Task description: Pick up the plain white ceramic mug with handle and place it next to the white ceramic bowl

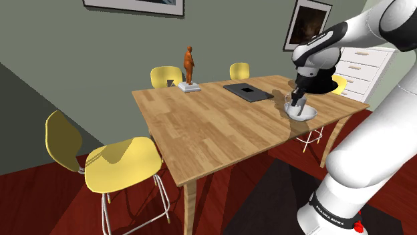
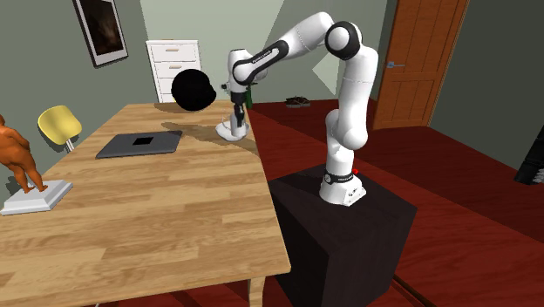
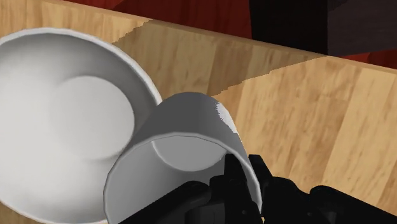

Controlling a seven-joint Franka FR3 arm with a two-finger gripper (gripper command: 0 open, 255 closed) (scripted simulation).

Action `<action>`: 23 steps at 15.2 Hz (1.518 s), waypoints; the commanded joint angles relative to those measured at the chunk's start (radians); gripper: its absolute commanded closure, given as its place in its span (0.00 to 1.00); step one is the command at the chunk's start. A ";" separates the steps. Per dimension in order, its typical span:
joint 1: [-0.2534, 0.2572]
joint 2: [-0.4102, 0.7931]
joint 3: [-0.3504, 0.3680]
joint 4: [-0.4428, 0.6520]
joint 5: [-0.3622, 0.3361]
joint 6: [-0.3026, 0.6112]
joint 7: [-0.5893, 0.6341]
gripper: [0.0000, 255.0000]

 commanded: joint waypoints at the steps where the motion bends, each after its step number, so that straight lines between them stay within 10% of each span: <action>1: -0.001 0.013 -0.004 -0.020 0.006 0.030 -0.006 1.00; 17: -0.002 0.089 -0.011 -0.082 0.058 0.156 -0.047 1.00; 18: -0.002 0.094 -0.011 -0.080 0.062 0.158 -0.050 0.00; 23: -0.002 0.089 -0.011 -0.082 0.058 0.156 -0.047 0.00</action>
